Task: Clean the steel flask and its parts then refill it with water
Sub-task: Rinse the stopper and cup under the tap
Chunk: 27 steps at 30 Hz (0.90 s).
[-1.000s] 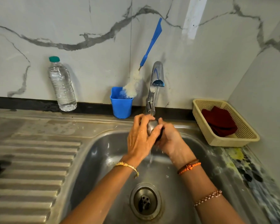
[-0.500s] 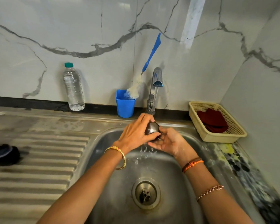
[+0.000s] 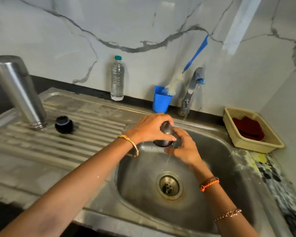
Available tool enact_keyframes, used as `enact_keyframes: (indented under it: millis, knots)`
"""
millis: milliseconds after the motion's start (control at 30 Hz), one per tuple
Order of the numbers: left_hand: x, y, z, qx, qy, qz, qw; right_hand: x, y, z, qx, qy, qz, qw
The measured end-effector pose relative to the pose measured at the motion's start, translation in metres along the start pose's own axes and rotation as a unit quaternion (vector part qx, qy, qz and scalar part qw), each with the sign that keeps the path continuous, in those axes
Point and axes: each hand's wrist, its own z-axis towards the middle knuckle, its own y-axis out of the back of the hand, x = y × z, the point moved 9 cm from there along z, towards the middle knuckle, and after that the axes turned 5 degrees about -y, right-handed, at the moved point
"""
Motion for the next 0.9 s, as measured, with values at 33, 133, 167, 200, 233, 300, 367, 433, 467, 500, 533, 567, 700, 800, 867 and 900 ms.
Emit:
enact_keyframes:
  millis: [33,133,167,200,233,300,367,433,467,500,533,567,700,800,867,900]
  knots:
    - [0.005,0.011,-0.01,-0.025,0.013,-0.017,0.999,0.01,-0.003,-0.001,-0.014,0.018,-0.017,1.0]
    - [0.025,0.039,-0.037,-0.085,0.061,-0.029,0.994,0.036,-0.025,0.0,-0.037,0.05,-0.06,0.996]
    - [0.032,0.046,-0.044,-0.1,0.07,-0.029,0.992,0.041,-0.035,0.002,-0.043,0.046,-0.055,0.997]
    - [0.04,0.053,-0.053,-0.108,0.075,-0.029,0.991,0.045,-0.047,0.005,-0.044,0.038,-0.044,0.997]
    - [0.049,0.057,-0.061,-0.109,0.079,-0.031,0.99,0.051,-0.059,0.007,-0.042,0.035,-0.034,0.998]
    - [0.074,0.065,-0.08,-0.106,0.083,-0.045,0.99,0.065,-0.087,0.013,-0.034,0.032,-0.028,0.999]
    - [0.107,0.072,-0.1,-0.109,0.098,-0.094,0.985,0.075,-0.118,0.021,-0.014,0.023,-0.03,0.999]
    - [0.141,0.081,-0.12,-0.115,0.13,-0.132,0.976,0.086,-0.147,0.031,0.003,0.009,-0.031,0.999]
    - [0.157,0.085,-0.128,-0.118,0.146,-0.14,0.972,0.092,-0.16,0.035,0.009,0.005,-0.036,0.999]
    - [0.169,0.088,-0.134,-0.122,0.159,-0.147,0.969,0.096,-0.172,0.039,0.016,0.002,-0.043,0.999]
    - [0.182,0.091,-0.14,-0.125,0.168,-0.155,0.965,0.101,-0.185,0.042,0.025,-0.004,-0.05,0.998]
    - [0.191,0.093,-0.144,-0.128,0.172,-0.166,0.962,0.105,-0.195,0.046,0.029,-0.005,-0.055,0.998]
    - [0.222,0.094,-0.158,-0.145,0.191,-0.179,0.954,0.114,-0.218,0.055,0.008,-0.002,-0.08,0.997]
    - [0.232,0.091,-0.158,-0.141,0.195,-0.161,0.957,0.114,-0.226,0.059,-0.001,-0.016,-0.088,0.996]
    - [0.232,0.089,-0.153,-0.13,0.184,-0.146,0.963,0.111,-0.226,0.061,-0.005,-0.025,-0.084,0.996]
    - [0.231,0.089,-0.151,-0.122,0.177,-0.134,0.967,0.111,-0.226,0.062,-0.005,-0.026,-0.087,0.996]
